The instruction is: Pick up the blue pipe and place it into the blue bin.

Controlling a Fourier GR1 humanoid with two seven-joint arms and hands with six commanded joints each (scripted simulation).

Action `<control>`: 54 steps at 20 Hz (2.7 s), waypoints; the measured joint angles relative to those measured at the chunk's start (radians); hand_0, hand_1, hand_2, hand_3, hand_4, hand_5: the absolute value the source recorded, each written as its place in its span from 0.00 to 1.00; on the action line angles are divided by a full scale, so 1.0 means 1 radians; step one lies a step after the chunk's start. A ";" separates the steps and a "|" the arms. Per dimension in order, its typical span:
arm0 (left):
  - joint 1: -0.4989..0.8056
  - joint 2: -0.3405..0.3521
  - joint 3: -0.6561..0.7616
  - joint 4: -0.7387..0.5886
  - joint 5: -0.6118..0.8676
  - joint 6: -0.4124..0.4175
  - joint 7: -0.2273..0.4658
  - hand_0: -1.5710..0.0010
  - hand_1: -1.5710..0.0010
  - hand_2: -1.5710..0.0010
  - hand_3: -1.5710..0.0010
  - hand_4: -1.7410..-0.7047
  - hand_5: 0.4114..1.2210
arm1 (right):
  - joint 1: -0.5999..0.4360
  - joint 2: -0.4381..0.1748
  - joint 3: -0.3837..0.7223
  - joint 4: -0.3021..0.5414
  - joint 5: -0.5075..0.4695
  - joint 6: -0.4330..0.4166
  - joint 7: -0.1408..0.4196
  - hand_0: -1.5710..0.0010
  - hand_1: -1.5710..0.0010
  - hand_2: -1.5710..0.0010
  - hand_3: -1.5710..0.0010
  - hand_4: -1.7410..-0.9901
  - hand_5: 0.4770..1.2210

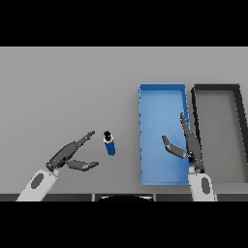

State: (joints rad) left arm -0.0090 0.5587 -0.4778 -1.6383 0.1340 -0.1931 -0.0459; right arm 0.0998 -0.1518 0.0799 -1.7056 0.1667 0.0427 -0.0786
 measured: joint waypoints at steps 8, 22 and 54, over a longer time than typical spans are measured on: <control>-0.093 -0.176 -0.054 0.132 -0.059 0.038 -0.028 1.00 1.00 1.00 1.00 0.58 0.06 | 0.018 -0.002 -0.003 -0.012 0.001 -0.001 0.013 1.00 1.00 1.00 1.00 0.71 0.20; -0.186 -0.360 -0.062 0.302 -0.058 0.058 -0.075 0.92 0.80 0.69 0.66 0.44 0.40 | 0.039 -0.008 -0.008 -0.010 -0.001 0.005 -0.040 1.00 1.00 1.00 1.00 0.69 0.24; -0.234 -0.473 -0.050 0.048 -0.106 0.024 -0.026 0.00 0.00 0.00 0.00 0.27 1.00 | 0.223 0.093 0.033 -0.132 0.119 -0.143 -0.054 1.00 1.00 1.00 1.00 0.74 0.22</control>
State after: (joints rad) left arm -0.2428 0.0860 -0.5279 -1.5899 0.0279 -0.1694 -0.0721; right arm 0.3223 -0.0592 0.1129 -1.8372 0.2854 -0.0999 -0.1327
